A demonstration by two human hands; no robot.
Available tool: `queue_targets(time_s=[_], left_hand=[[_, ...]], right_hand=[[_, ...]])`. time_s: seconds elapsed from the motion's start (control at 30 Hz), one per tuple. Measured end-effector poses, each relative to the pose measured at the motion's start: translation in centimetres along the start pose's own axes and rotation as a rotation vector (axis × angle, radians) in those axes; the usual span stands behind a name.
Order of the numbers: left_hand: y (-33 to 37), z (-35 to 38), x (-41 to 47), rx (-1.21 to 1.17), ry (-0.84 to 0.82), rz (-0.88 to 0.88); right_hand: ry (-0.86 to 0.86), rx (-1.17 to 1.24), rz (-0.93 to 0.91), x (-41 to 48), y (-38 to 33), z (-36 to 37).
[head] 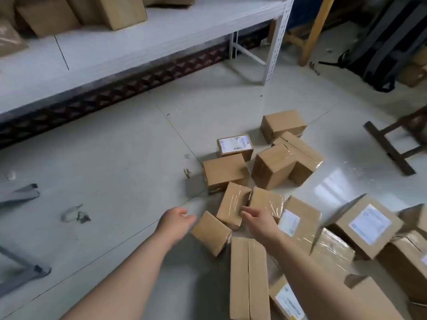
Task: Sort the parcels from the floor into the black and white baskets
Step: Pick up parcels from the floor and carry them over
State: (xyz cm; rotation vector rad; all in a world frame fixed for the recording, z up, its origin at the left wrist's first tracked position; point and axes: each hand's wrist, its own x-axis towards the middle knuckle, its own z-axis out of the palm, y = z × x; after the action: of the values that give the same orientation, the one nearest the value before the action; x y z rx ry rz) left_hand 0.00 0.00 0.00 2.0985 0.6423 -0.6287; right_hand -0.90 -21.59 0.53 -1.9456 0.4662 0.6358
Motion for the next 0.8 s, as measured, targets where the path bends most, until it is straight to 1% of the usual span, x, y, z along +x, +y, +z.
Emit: queue_targets(time_s=[0.07,0.17,0.23,0.3,0.37,0.47,0.57,0.7,0.8], left_hand=[[-2.1,1.5,2.0,-0.022,-0.023,-0.07],[-4.7,3.6,5.2,-0.18,-0.145,-0.175],[-6.2,4.7,7.0,-0.291,-0.202,-0.209],[-7.0,5.3,8.2,-0.404,-0.227,-0.203],[-7.7,5.5,9.0,-0.469,-0.205,-0.171],[-9.3,4.5,9.2,-0.503,-0.112,-0.134],[-11.7,2.9,9.5,-0.549,-0.079,-0.102],[-14.8,1.7,9.7,-0.546,-0.036,-0.073],[-16.9,1.0,10.0,-0.555,-0.039,-0.076]], right_hand=[[-0.043,-0.028,0.012,2.4,1.4,2.2],[-0.08,-0.12,0.028,6.6,3.7,4.9],[-0.109,-0.179,0.052,8.7,4.6,6.2],[-0.13,-0.202,0.068,9.8,4.9,7.0],[-0.153,-0.184,0.076,10.4,5.2,7.5],[-0.217,-0.131,0.076,9.8,5.1,8.3],[-0.295,-0.07,0.053,9.3,4.6,10.1],[-0.415,-0.088,0.014,10.1,4.1,13.7],[-0.397,-0.07,0.018,11.2,4.1,15.6]])
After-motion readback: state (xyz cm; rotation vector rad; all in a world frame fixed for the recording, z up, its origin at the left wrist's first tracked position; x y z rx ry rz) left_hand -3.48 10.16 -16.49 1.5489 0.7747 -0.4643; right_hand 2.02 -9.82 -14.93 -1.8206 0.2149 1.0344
